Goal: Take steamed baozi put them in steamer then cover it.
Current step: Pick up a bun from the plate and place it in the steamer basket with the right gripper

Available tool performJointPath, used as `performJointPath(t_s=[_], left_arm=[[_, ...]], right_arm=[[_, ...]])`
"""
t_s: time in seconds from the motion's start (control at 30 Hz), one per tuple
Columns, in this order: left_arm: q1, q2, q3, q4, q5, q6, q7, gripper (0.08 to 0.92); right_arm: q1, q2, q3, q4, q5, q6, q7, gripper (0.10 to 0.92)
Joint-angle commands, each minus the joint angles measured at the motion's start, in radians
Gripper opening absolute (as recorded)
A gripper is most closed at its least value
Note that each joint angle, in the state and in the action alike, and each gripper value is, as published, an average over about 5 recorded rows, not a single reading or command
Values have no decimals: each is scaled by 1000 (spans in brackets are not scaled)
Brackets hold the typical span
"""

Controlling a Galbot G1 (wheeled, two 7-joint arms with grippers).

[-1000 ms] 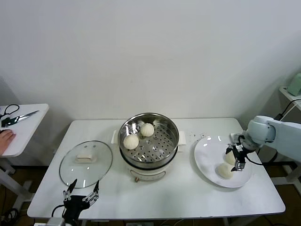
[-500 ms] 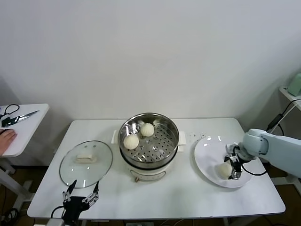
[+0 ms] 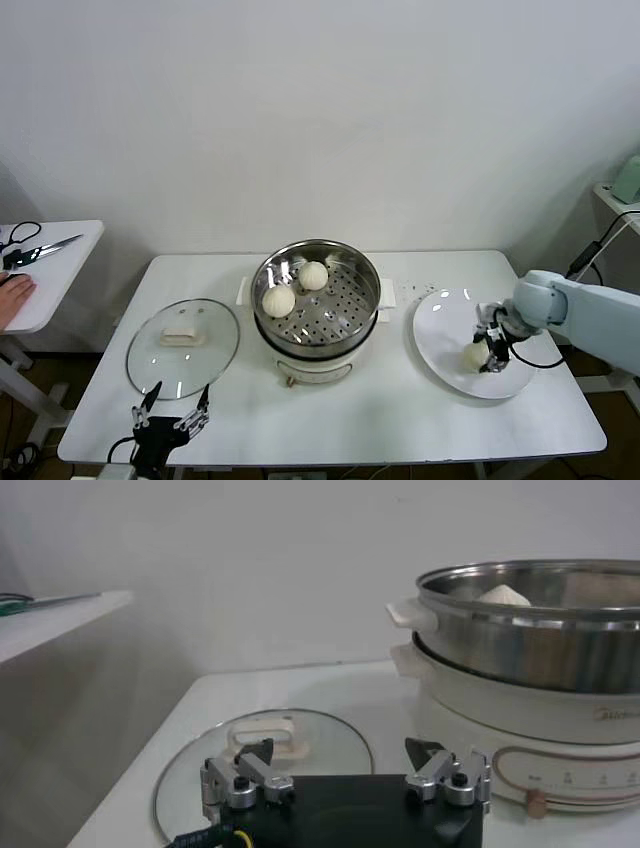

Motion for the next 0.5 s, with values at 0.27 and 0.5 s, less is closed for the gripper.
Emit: performJointPath(t_s=[0.27,0.5], left_arm=[[3,6,-2,-12,2,5,0,823],[0,7,-8,-12,2,8,0,823]], right_arm=[[708,385,-168,115,71,676,-178,645],[614,567,-130,253,-65,764,-57,645]])
